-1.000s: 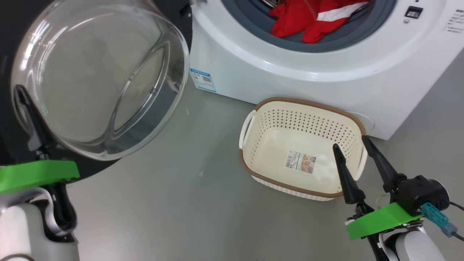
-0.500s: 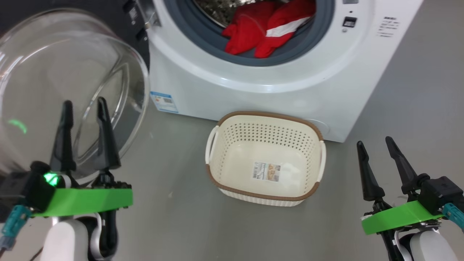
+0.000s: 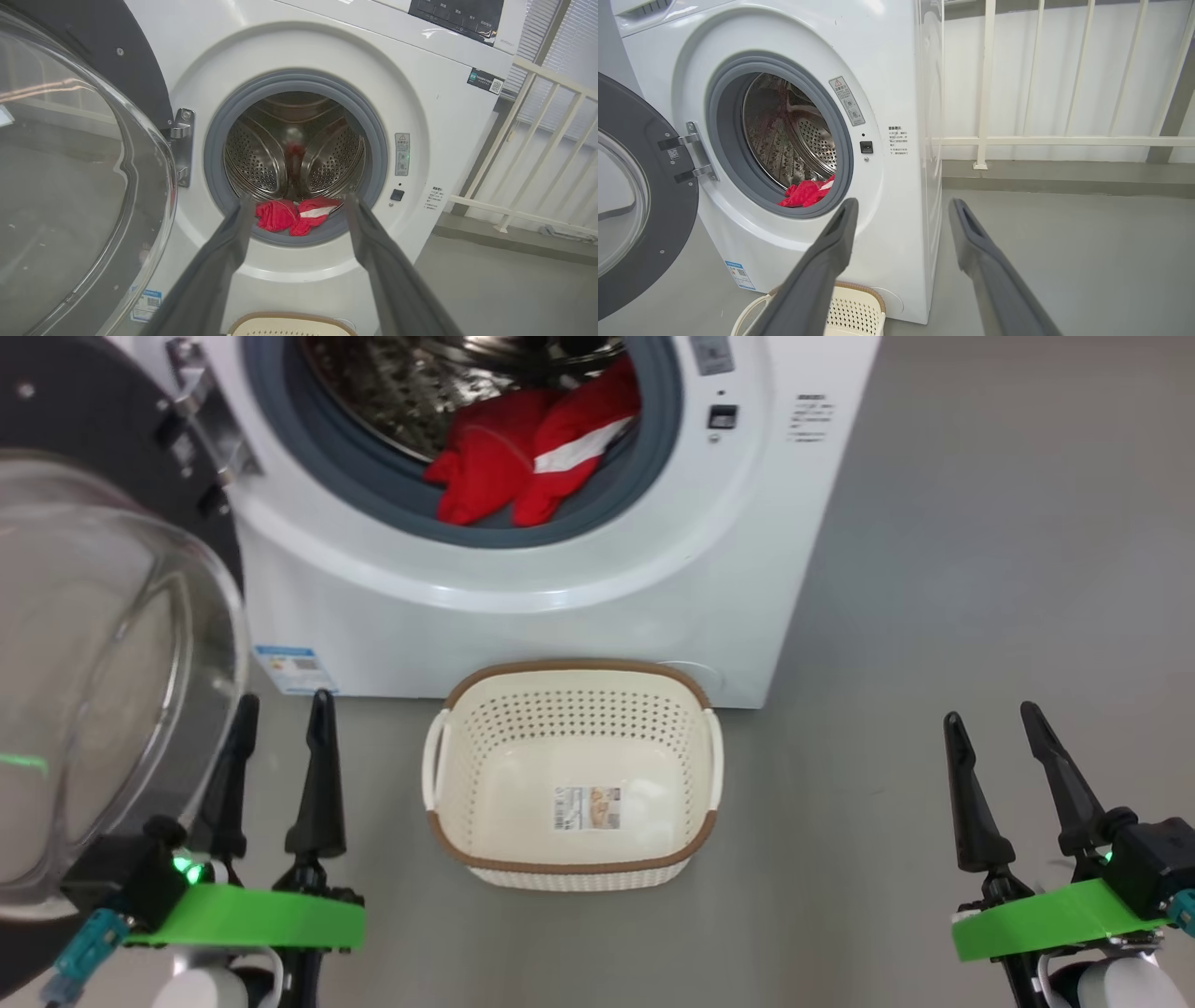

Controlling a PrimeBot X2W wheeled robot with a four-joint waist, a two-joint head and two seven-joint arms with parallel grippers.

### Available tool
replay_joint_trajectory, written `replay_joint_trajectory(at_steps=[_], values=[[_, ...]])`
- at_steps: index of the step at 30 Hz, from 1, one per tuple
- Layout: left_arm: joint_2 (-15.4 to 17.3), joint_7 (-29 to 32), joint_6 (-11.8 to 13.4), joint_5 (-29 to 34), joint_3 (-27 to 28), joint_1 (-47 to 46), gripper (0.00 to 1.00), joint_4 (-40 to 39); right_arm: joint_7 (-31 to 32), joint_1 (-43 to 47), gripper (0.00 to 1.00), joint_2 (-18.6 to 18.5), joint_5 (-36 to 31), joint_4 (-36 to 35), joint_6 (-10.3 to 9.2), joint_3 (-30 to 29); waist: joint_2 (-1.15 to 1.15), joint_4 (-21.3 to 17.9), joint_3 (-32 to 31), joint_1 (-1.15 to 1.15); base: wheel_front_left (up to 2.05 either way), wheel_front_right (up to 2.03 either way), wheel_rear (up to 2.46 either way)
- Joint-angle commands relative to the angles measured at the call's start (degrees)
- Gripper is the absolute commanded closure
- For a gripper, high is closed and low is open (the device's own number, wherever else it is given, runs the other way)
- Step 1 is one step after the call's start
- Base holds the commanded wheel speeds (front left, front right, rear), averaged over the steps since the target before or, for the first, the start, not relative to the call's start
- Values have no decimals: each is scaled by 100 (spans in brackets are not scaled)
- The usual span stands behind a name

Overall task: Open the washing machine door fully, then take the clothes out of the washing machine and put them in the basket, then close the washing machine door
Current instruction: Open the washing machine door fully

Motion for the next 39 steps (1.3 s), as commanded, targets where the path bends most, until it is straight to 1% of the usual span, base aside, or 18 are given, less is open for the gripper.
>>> replay_joint_trajectory(at_steps=[1,2,5,10,17,21,29,34,39], values=[[129,-29,-29,-78,164,13,0,-97,-35,-25,0,-15,-48,-173,28,120,0,-336,-171,0,0,0,0],[128,-29,-44,-187,151,68,0,-52,-35,8,0,-15,-54,-186,28,123,0,-415,-192,0,0,0,0],[258,-29,-71,-221,44,215,0,1,-35,99,0,-15,-84,-235,28,120,0,-631,-227,0,0,0,0],[443,-29,-85,-102,-21,453,0,19,-35,232,0,-15,-72,-308,28,125,0,-923,-270,0,0,0,0],[462,-29,-89,72,28,864,0,97,-36,526,0,-15,-33,-303,28,181,0,-1165,-530,0,0,0,0],[479,-29,-87,174,23,1007,0,130,-36,627,0,-15,-36,-320,28,156,0,-1177,-619,0,0,0,0],[472,-29,-39,350,85,1140,0,52,-36,784,0,-15,-67,-390,28,66,0,-1082,-688,0,0,0,0],[481,-29,16,441,211,1175,0,-8,-36,836,0,-15,-103,-421,28,30,0,-1017,-708,0,0,0,0],[456,-29,15,485,292,1165,0,-7,-36,855,0,-15,-112,-456,28,10,0,-993,-706,0,0,0,0]])
